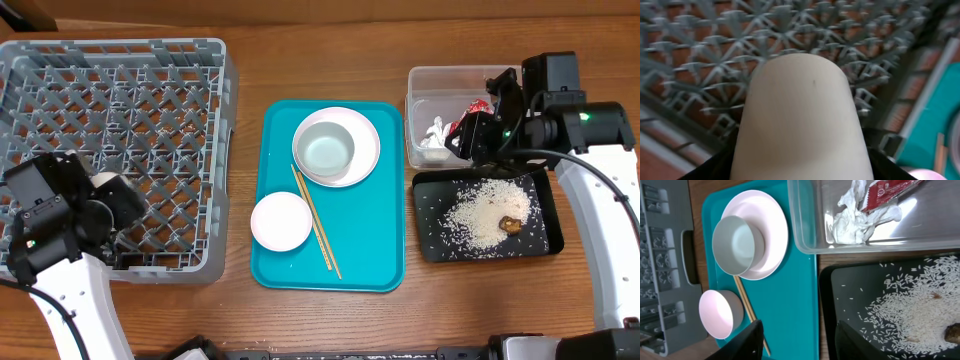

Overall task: Sort waste into correct bins and load items into the dishwasher
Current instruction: 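Place the pink bowl into the dish rack with the left gripper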

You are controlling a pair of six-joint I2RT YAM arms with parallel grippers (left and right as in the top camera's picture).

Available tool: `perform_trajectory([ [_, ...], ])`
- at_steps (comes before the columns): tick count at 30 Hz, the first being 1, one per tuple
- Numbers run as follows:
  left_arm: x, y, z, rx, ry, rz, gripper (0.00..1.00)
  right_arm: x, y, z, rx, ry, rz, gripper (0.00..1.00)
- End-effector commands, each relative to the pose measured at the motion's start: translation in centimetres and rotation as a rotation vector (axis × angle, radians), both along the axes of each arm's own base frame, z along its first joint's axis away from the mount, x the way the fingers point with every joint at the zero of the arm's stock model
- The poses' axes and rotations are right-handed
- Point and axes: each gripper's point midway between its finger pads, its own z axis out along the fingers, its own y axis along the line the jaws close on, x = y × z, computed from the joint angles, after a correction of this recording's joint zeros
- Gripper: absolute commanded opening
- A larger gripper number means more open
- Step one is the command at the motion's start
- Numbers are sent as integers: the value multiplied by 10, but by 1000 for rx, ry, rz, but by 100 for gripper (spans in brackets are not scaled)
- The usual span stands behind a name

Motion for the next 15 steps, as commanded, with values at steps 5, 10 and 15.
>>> perform_trajectory([
  [5,7,30,-50,3,193,79,16,1,-4,8,-23,-23,2,48],
  [10,25,28,-77,-63,208,45,43,-2,-4,7,-23,-12,2,48],
  [15,32,27,-78,-83,194,34,100,-4,-3,6,-20,-2,3,74],
])
